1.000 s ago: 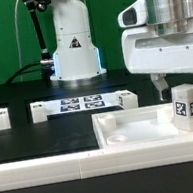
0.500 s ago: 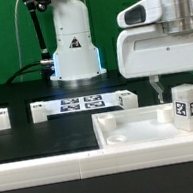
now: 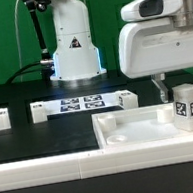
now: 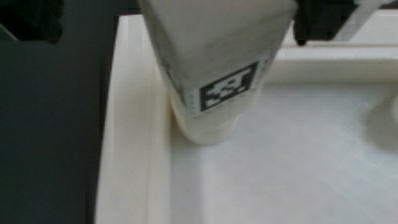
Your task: Assemble one leg
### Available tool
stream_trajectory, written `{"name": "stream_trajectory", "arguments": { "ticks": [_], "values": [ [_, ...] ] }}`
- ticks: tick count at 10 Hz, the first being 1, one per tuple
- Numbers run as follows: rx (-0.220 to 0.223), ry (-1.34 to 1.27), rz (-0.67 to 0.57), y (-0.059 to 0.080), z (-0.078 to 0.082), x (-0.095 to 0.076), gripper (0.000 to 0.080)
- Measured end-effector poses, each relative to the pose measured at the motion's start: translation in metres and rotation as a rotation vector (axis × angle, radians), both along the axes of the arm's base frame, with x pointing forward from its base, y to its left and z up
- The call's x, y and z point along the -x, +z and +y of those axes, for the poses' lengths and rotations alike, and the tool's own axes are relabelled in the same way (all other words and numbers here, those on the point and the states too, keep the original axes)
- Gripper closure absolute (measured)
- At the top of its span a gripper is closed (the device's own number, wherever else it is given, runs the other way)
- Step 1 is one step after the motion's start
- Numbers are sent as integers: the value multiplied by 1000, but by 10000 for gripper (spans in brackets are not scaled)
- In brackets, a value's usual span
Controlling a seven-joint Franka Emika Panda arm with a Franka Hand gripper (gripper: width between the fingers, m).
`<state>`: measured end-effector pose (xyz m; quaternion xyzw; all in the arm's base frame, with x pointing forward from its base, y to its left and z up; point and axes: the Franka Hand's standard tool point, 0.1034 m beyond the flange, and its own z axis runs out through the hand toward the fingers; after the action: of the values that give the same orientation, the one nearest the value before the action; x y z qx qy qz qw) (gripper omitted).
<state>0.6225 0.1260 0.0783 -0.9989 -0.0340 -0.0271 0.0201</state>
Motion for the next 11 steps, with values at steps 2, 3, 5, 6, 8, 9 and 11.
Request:
{"name": "stream_trajectory", "arguments": {
  "ticks": [2, 3, 5, 6, 8, 9, 11],
  "values": [
    [8, 134, -6, -1, -6, 0, 151],
    [8, 136, -6, -1, -6, 0, 151],
    [9, 134, -6, -1, -6, -1, 272],
    [9, 133, -6, -1, -6, -1, 413],
    [7, 119, -5, -1, -6, -1, 510],
    [6, 111, -5, -1, -6, -1, 509],
    [-25, -224, 7, -2, -8, -1, 509]
  ]
}}
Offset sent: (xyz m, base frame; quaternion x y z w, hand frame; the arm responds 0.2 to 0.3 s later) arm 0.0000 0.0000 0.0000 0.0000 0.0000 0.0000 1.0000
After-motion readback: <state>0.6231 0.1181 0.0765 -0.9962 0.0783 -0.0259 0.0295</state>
